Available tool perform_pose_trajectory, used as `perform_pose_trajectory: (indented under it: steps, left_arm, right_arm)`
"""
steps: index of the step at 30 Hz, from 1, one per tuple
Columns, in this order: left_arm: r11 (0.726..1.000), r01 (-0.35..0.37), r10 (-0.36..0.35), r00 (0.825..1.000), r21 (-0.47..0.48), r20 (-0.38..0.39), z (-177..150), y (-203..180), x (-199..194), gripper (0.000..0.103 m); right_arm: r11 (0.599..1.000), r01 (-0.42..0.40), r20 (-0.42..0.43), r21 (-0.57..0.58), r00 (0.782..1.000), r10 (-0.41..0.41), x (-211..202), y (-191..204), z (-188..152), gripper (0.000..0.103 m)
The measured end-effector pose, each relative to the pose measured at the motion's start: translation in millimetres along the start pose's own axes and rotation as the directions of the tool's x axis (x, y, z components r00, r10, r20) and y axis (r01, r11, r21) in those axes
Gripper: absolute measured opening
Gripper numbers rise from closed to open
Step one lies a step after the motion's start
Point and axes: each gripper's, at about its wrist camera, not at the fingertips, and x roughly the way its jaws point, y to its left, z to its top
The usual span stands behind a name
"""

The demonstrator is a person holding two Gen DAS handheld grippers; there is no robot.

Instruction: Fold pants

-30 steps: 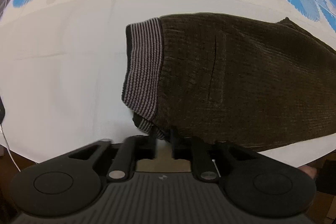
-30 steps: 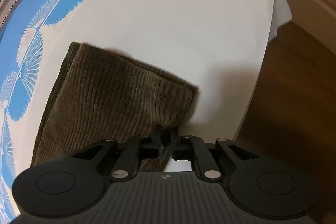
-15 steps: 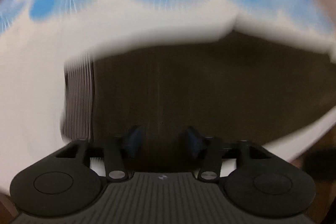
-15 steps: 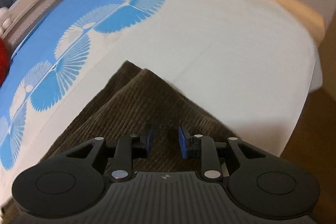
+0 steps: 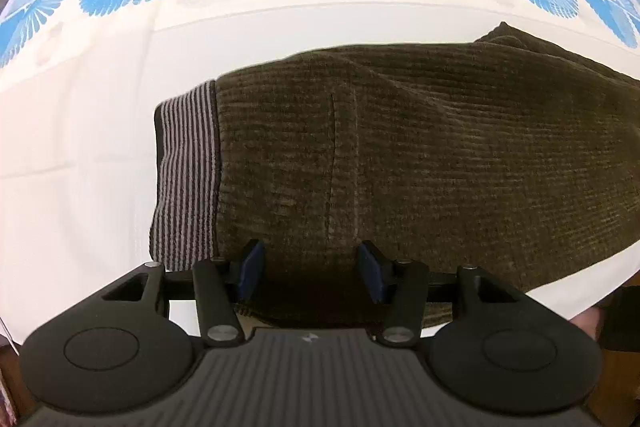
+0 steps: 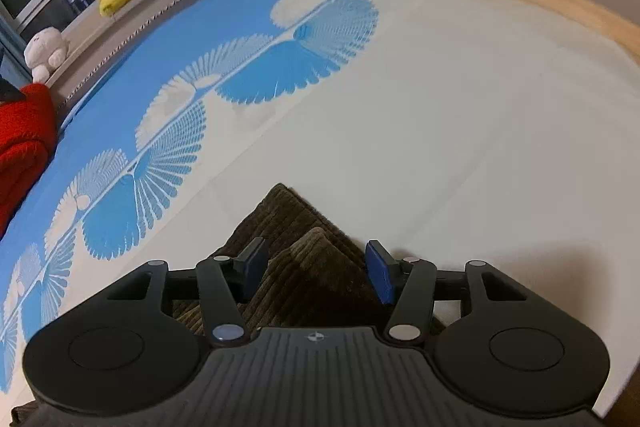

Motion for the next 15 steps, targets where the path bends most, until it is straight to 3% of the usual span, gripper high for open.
perform_pose_trajectory:
  steps: [3, 5, 6, 7, 8, 10, 11, 12, 13, 14, 15]
  left_arm:
    - [1.000, -0.004, 0.004, 1.000, -0.024, 0.018, 5, 2, -2, 0.058]
    - [0.999, -0.002, 0.004, 0.999, -0.036, 0.034, 12, 3, -4, 0.058]
    - [0.999, 0.001, 0.001, 0.999, -0.041, 0.044, 14, 1, -6, 0.058]
    - [0.999, 0.010, -0.007, 0.998, -0.047, 0.057, 17, 1, -9, 0.058]
    - [0.999, 0.019, -0.015, 0.998, -0.051, 0.068, 22, 2, -10, 0.058]
    - [0.998, 0.036, -0.031, 0.995, -0.052, 0.092, 29, -5, -12, 0.058]
    - [0.998, 0.046, -0.040, 0.994, -0.048, 0.101, 33, -9, -14, 0.058]
    - [0.998, 0.053, -0.048, 0.993, -0.042, 0.107, 37, -14, -12, 0.058]
    - [0.998, 0.059, -0.055, 0.992, -0.035, 0.111, 40, -19, -13, 0.058]
    - [0.998, 0.065, -0.062, 0.991, -0.025, 0.116, 43, -24, -13, 0.058]
    - [0.997, 0.070, -0.067, 0.990, -0.016, 0.121, 44, -28, -14, 0.058]
  right_arm:
    - [0.999, -0.029, -0.040, -0.023, 0.999, 0.028, 11, 3, 1, 0.057]
    - [0.996, -0.049, -0.057, -0.068, 0.997, 0.045, 10, 6, 1, 0.028]
    - [0.993, -0.053, -0.048, -0.108, 0.998, 0.048, 5, 9, 2, 0.027]
    - [0.987, -0.071, -0.013, -0.145, 0.997, 0.070, -3, 13, 3, 0.017]
    - [0.978, -0.108, 0.046, -0.176, 0.992, 0.118, -14, 16, 6, 0.015]
    - [0.958, -0.219, 0.215, -0.187, 0.942, 0.257, -45, 13, 9, 0.009]
    - [0.955, -0.234, 0.281, -0.180, 0.918, 0.278, -55, 11, 10, 0.007]
    - [0.969, -0.188, 0.306, -0.162, 0.924, 0.231, -56, 10, 12, 0.006]
    - [0.987, -0.088, 0.303, -0.136, 0.945, 0.126, -49, 9, 11, 0.008]
    - [0.993, 0.050, 0.266, -0.109, 0.964, -0.019, -37, 7, 10, 0.011]
    - [0.989, 0.115, 0.220, -0.095, 0.971, -0.091, -30, 3, 7, 0.011]
